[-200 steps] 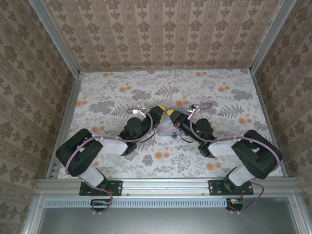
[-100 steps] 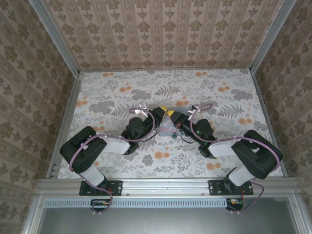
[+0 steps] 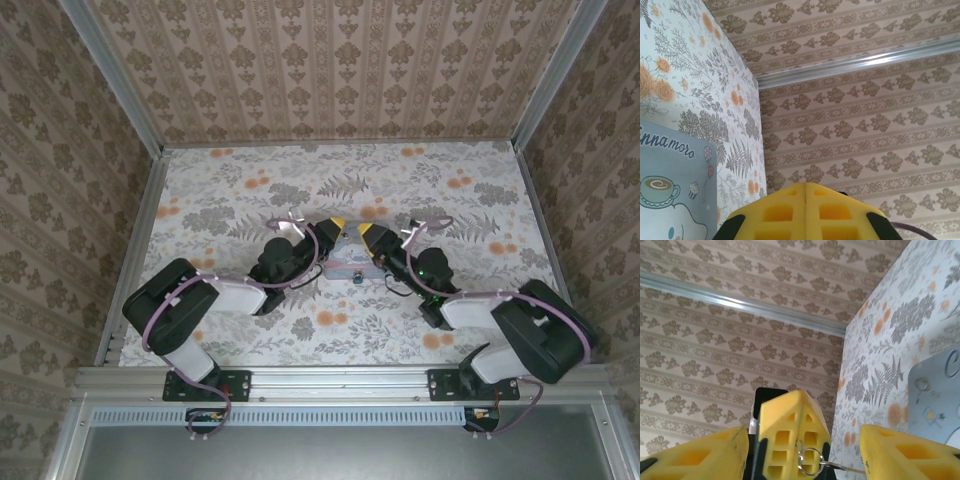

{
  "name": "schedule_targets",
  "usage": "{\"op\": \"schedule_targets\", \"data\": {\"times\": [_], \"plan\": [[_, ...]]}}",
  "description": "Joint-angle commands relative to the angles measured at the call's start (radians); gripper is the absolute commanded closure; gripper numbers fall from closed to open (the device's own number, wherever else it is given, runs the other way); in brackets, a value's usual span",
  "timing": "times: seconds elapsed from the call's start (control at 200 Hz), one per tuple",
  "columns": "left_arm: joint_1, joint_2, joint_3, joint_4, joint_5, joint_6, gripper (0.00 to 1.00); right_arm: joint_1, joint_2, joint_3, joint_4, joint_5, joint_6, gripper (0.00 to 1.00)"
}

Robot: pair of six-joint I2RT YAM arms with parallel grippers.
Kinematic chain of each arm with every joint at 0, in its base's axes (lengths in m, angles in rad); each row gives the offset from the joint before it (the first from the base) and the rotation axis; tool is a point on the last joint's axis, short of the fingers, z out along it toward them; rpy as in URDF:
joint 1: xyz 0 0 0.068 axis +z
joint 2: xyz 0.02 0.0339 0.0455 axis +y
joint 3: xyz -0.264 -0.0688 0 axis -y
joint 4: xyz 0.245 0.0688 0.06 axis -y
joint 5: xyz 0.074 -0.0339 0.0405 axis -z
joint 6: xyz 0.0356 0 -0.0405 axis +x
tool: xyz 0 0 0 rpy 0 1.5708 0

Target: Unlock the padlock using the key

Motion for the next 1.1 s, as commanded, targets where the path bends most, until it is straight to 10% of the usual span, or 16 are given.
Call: {"op": "schedule_targets", "data": {"times": [0.0, 0.23, 1.09], "plan": [[0.022, -0.029, 0.043, -0.020, 0.109, 0.058, 1.00, -0.031, -0.125, 0.004, -0.087, -0.079, -0.075, 0.37], [0.044, -0.027, 0.092, -0.025, 0.245, 0.101, 1.00, -0.066, -0.294, 0.042, -0.320, -0.201, -0.237, 0.37], [0.038, -0.004, 0.120, -0.040, 0.267, 0.088, 1.00, -0.078, -0.060, 0.049, -0.045, -0.279, -0.181, 0.60]]}}
